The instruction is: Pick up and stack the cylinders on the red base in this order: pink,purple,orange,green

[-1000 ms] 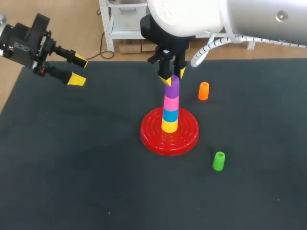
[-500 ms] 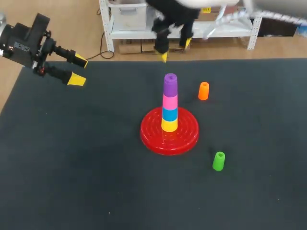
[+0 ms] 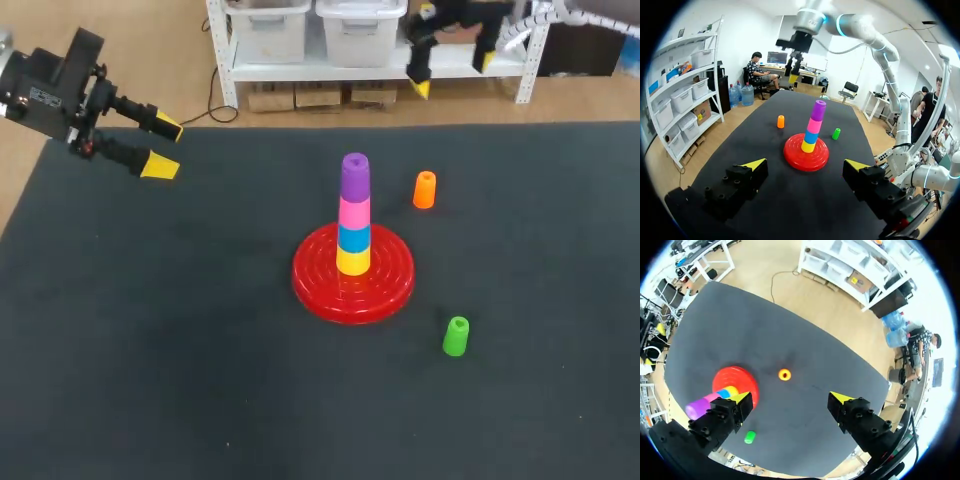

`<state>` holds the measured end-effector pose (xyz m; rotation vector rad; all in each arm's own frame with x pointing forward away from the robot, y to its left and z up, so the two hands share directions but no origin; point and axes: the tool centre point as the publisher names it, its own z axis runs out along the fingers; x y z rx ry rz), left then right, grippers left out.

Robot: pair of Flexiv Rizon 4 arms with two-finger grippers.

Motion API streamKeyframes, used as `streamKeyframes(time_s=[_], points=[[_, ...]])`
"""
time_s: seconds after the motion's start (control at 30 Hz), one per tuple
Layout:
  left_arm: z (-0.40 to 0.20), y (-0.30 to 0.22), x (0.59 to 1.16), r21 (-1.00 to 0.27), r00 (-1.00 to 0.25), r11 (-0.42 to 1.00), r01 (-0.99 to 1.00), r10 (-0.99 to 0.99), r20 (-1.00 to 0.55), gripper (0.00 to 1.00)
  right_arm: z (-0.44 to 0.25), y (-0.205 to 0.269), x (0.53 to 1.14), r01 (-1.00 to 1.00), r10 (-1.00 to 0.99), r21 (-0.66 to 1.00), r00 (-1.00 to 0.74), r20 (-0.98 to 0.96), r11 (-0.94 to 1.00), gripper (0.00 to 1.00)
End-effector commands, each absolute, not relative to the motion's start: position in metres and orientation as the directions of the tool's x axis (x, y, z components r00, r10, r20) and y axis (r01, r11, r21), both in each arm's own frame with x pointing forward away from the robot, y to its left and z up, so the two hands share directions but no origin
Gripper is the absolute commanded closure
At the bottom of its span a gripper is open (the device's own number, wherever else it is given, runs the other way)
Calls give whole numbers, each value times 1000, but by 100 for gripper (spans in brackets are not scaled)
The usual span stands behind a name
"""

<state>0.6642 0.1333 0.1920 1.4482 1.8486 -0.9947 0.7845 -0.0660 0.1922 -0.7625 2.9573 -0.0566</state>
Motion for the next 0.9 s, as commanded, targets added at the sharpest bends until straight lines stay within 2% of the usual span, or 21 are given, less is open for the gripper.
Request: streamKeyframes(time_s=[0.03,0.4,0.9], points=[[191,134,663,-197,-237,131,972,533,-812,0,161,-78,803,-488,-490,-44,-871,-37,872,0],[191,134,663,-197,-237,131,972,533,-812,0,116,-70,788,-565,-565,-10,-825,15,825,0],[191,134,663,-197,-237,131,972,533,-812,0,72,-54,759,-557,-558,27,-828,59,830,0]])
